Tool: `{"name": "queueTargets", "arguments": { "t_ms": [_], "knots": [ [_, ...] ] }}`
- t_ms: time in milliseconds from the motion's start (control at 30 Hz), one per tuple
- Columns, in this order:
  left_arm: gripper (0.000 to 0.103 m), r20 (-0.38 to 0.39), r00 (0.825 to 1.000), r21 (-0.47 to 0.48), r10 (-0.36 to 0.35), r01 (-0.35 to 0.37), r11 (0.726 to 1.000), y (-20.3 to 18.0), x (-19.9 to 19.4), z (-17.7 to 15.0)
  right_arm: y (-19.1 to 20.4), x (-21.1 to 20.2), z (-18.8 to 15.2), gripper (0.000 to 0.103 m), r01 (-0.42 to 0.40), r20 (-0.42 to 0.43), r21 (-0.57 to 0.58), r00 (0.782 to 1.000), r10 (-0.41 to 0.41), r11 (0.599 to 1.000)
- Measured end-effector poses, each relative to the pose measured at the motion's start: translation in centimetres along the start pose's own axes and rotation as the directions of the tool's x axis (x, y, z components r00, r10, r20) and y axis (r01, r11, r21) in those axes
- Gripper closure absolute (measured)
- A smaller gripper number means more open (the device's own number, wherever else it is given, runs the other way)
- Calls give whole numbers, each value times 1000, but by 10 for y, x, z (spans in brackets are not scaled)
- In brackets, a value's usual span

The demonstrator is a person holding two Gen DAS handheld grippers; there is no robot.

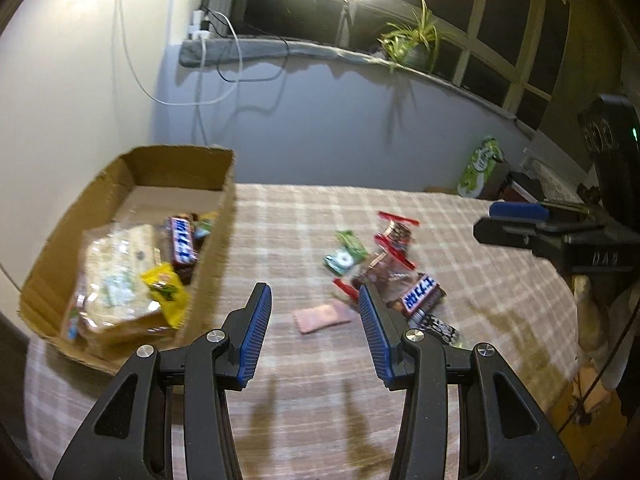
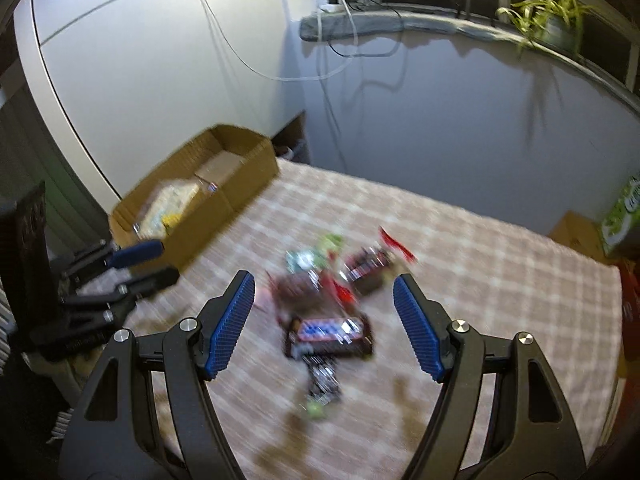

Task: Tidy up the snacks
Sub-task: 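Withdraw both grippers from the box back to the snack pile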

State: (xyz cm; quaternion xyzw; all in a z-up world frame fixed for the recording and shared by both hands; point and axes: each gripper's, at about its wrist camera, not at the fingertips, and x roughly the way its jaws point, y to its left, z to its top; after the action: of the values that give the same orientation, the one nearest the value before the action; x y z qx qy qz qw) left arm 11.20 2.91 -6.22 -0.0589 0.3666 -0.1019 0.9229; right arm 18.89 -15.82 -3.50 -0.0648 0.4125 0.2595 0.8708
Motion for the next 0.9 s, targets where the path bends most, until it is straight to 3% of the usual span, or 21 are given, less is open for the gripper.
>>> {"name": "queueTargets", "arguments": {
  "t_ms": [133,367,500,667,900],
  "knots": [
    [59,-23,1000,17,-11,12,1000,-11,10,-1,-12,8,-22,28,23,-50,-19,998,-24,1000],
    [59,-60,998,34,-25,27,999,-18,22,-6,-13,21,-65,29,-9,-130,-19,992,7,1000],
    [59,-96,995,47,-23,28,998,-17,30,-16,-4,30,-82,51,-22,-155,-23,988,19,999],
    [59,-128,992,40,-7,13,999,-14,40,-23,7,34,-96,65,-13,-155,-40,988,7,999],
    [59,-147,989,68,15,-5,998,-16,65,-14,9,40,-97,66,-31,-161,-17,986,28,999]
  ]
}}
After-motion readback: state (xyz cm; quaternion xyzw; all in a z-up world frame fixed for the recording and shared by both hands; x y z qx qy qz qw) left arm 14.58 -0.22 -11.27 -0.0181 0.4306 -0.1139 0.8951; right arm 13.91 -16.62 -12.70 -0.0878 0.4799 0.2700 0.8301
